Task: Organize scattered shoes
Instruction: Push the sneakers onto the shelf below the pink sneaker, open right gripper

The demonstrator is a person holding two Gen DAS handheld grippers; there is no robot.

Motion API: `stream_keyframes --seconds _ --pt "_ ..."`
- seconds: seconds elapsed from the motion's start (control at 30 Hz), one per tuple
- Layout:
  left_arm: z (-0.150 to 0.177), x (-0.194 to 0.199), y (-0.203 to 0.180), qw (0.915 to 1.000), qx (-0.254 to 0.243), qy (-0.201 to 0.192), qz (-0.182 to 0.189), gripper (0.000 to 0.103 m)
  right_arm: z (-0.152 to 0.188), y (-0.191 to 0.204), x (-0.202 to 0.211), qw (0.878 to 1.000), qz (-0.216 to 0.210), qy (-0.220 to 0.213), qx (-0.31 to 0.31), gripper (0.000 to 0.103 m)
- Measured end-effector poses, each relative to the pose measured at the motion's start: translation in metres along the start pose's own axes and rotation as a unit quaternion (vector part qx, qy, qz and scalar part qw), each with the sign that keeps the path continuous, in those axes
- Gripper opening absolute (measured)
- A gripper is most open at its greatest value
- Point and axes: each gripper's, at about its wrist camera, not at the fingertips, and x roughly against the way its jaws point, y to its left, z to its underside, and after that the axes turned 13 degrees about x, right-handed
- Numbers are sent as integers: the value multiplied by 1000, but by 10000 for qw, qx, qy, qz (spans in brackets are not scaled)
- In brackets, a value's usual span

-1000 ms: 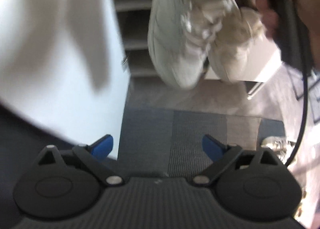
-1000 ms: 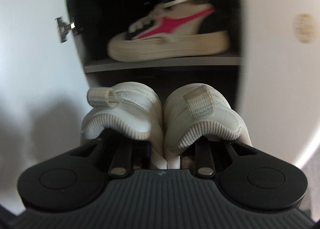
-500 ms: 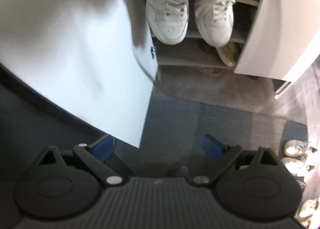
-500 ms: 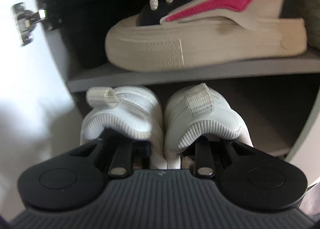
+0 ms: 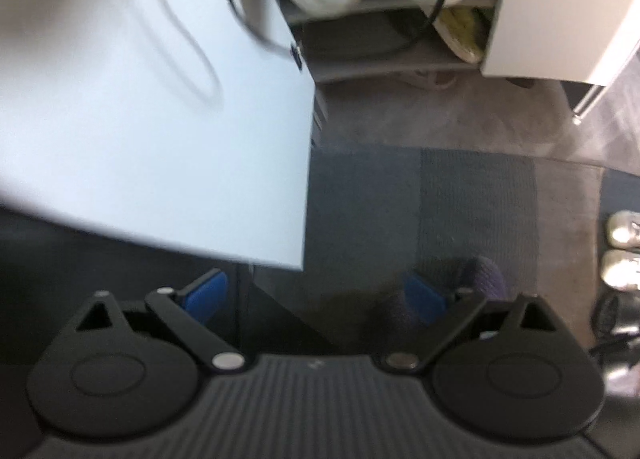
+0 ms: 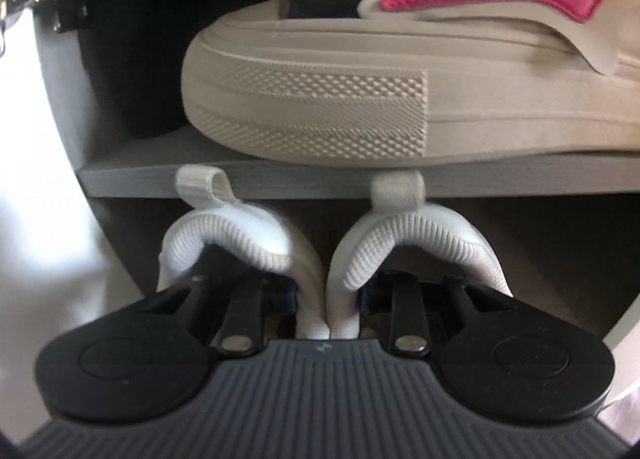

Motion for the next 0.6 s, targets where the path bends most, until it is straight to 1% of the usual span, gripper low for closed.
stream_keyframes --seconds 0.1,0.17,0.27,0.33,0.43,0.5,0.6 --pt "-16 -4 -14 9997 135 -205 71 98 6 6 0 9997 66 -197 126 32" --pt "-24 -17 -24 9996 188 -204 24 98 8 11 -1 9994 114 -253 221 32" --pt "-32 -19 -25 9987 457 -232 70 98 10 17 -3 9989 142 -281 349 32" --pt "-36 -18 -25 9981 543 -294 86 98 11 21 -6 9986 162 -311 396 32" --pt "-35 -15 -26 9976 461 -507 121 98 11 26 -10 9984 174 -336 412 32" --pt "-32 -24 -29 9975 389 -565 146 98 9 28 -15 9986 181 -303 404 31" --pt "-27 -36 -32 9980 305 -521 212 98 -2 27 -32 9995 282 -20 138 31"
